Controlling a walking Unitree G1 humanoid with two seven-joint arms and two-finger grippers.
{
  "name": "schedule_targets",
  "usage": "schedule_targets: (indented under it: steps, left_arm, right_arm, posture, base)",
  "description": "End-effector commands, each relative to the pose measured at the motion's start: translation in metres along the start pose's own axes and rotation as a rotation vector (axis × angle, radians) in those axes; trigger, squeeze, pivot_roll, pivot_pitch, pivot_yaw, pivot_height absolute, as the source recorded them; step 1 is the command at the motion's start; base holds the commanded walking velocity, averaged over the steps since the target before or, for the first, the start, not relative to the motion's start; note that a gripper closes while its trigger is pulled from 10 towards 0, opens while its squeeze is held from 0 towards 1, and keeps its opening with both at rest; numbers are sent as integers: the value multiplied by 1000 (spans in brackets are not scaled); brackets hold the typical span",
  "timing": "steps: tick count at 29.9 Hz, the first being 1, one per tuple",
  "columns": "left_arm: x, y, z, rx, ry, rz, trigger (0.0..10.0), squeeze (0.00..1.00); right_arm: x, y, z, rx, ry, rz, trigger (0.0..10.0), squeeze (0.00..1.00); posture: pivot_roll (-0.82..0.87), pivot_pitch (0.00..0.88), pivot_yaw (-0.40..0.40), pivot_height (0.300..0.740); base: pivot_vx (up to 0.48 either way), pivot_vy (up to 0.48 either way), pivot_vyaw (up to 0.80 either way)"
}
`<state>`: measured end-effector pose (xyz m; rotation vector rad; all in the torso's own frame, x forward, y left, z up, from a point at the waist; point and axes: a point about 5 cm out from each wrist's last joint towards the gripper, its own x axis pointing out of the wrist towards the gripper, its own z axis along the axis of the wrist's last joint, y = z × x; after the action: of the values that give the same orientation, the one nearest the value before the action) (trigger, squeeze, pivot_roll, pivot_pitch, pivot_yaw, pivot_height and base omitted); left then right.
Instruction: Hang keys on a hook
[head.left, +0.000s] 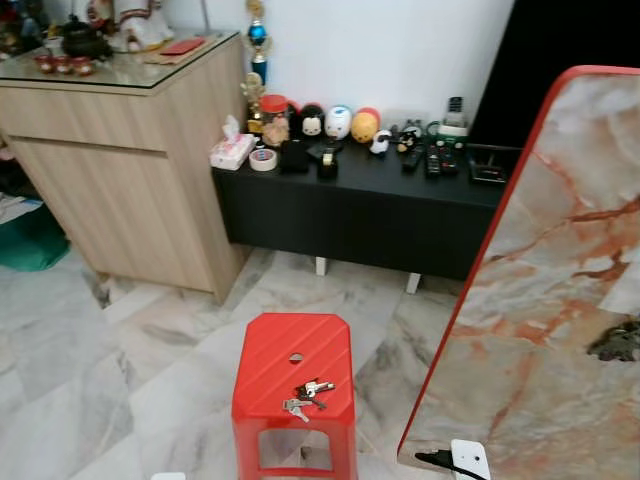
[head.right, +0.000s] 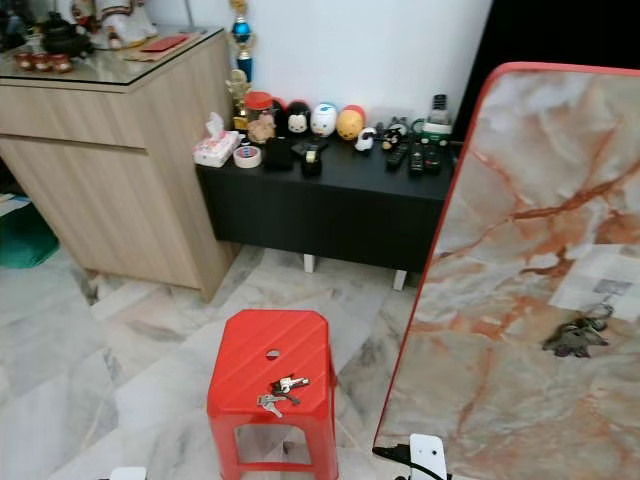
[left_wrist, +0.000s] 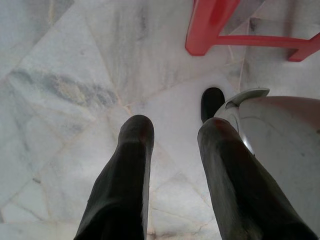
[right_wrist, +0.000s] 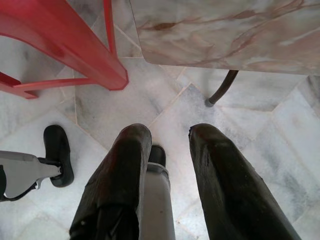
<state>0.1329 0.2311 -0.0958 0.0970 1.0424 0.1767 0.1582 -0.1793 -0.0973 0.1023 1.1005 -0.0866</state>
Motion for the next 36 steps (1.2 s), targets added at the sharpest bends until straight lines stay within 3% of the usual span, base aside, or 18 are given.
schedule_targets:
  steps: [1, 15, 28, 36]
  left_arm:
    - [0, 1, -3, -1, 11, -2, 10000, 0]
    - [-1, 9, -5, -4, 23, 5, 10000, 0]
    - [1, -6, 1, 6, 27, -10, 10000, 0]
    - [1, -5, -1, 6, 31, -8, 10000, 0]
  right_arm:
    - [0, 1, 1, 17, -3, 2, 10000, 0]
    - [0, 2, 0, 29, -10, 6, 10000, 0]
    - [0, 2, -1, 25, -7, 11, 10000, 0]
    - [0, 2, -1, 26, -8, 11, 10000, 0]
  posture:
    - [49, 0, -18, 740]
    - [52, 0, -18, 740]
    - [51, 0, -16, 740]
    - [52, 0, -18, 740]
  base:
    - [0, 0, 0]
    - [0, 303, 0]
    - [0, 460, 0]
    - [0, 460, 0]
